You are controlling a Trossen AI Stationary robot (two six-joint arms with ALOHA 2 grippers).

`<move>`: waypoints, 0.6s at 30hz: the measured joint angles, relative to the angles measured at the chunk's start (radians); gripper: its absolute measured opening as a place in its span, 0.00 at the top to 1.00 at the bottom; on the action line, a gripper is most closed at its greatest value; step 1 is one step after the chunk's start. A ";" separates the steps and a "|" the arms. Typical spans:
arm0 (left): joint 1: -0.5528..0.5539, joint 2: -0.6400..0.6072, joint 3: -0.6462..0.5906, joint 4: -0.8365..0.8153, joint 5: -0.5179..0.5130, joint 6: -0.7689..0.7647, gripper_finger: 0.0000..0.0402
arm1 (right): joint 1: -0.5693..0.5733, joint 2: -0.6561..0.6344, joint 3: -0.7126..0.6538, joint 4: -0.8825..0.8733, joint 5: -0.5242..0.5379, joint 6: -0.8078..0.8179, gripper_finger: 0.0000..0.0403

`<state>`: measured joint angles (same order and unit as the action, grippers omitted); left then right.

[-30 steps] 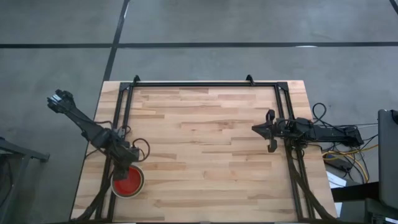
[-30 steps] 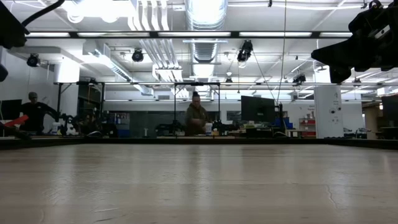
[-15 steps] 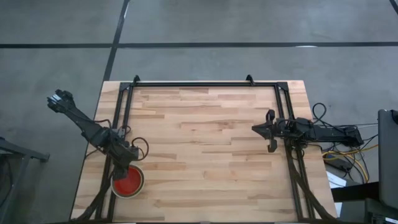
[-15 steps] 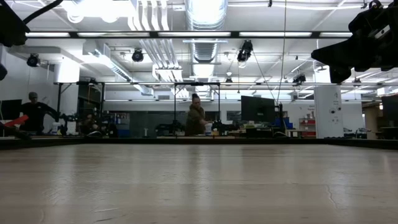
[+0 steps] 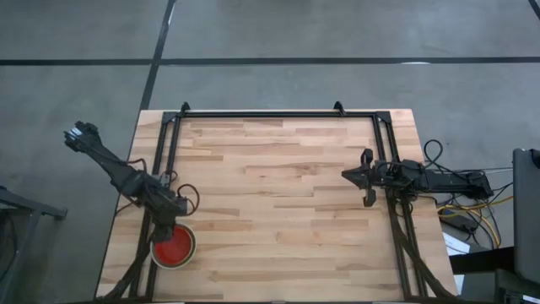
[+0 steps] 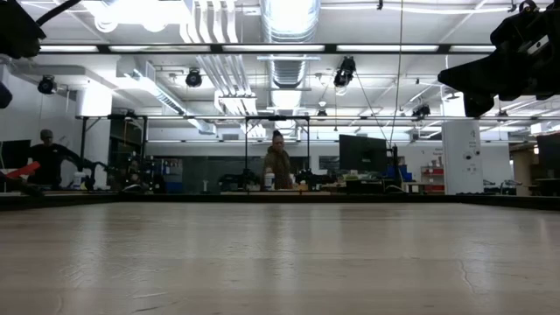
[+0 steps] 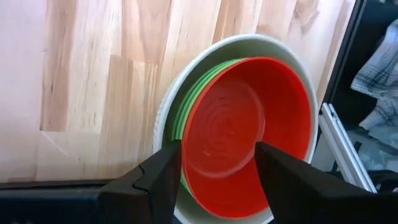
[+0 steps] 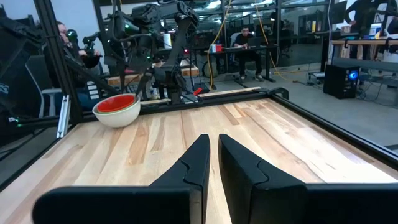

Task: Nest bowls inside each other
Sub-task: Return to Home Position

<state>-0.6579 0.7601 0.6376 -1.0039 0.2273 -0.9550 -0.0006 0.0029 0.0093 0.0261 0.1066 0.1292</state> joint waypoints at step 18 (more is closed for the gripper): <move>0.000 0.002 0.123 0.096 -0.264 0.209 0.49 | 0.000 0.000 0.000 0.000 0.000 0.000 0.92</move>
<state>-0.6575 0.7624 0.7609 -0.9077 -0.0365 -0.7458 -0.0002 0.0029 0.0093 0.0261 0.1066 0.1290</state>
